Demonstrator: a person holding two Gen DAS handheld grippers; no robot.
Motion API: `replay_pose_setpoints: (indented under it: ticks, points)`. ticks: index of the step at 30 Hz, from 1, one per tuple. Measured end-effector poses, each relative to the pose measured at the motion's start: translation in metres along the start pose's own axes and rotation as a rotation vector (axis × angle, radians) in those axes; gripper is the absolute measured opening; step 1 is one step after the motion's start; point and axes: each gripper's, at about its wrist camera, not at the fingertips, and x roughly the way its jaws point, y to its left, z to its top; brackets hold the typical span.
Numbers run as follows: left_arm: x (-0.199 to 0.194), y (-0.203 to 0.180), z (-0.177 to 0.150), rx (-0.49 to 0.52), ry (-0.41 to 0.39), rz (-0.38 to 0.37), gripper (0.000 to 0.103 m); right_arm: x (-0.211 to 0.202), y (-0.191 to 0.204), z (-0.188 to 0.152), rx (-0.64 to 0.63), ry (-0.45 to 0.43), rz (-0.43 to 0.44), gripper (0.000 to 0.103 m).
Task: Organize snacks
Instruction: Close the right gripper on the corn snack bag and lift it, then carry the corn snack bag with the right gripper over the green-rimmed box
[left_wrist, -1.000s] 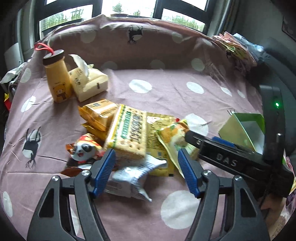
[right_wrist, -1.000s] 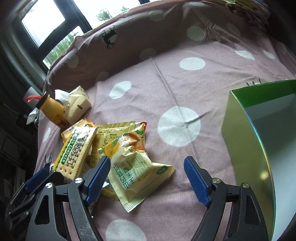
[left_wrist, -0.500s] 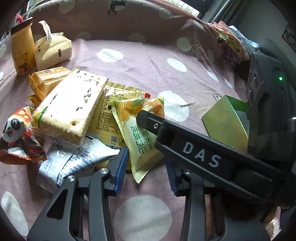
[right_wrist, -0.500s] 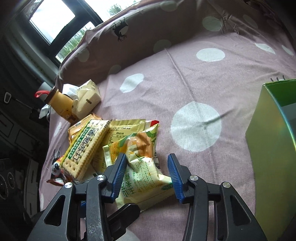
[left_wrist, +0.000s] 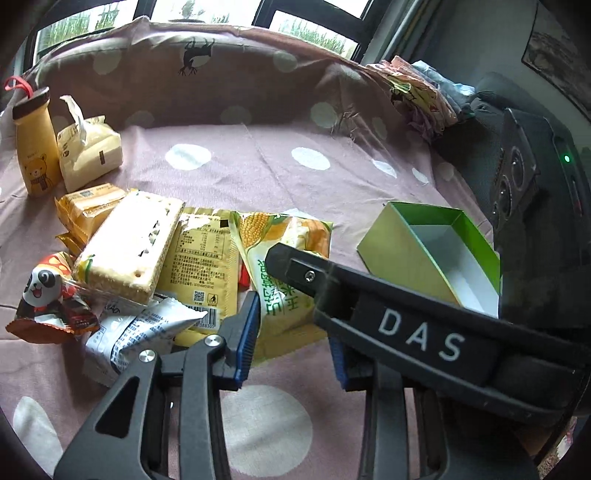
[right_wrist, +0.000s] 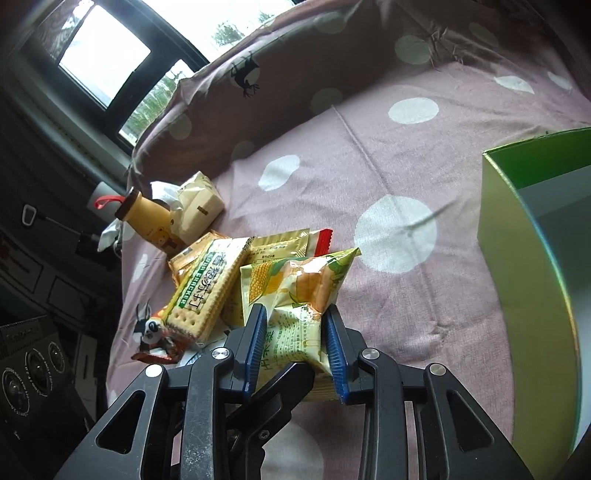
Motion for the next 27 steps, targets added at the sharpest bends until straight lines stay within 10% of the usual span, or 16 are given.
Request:
replay_pose_setpoints:
  ticks: [15,27]
  points:
    - [-0.043,-0.077,0.0,0.177,-0.083,-0.153,0.033,-0.114,0.002,-0.013,-0.013,-0.248,-0.13,0.035]
    - [-0.091,-0.094,-0.015,0.2,-0.107,-0.176,0.033,-0.155,0.011,-0.032,0.025,-0.281,-0.113,0.035]
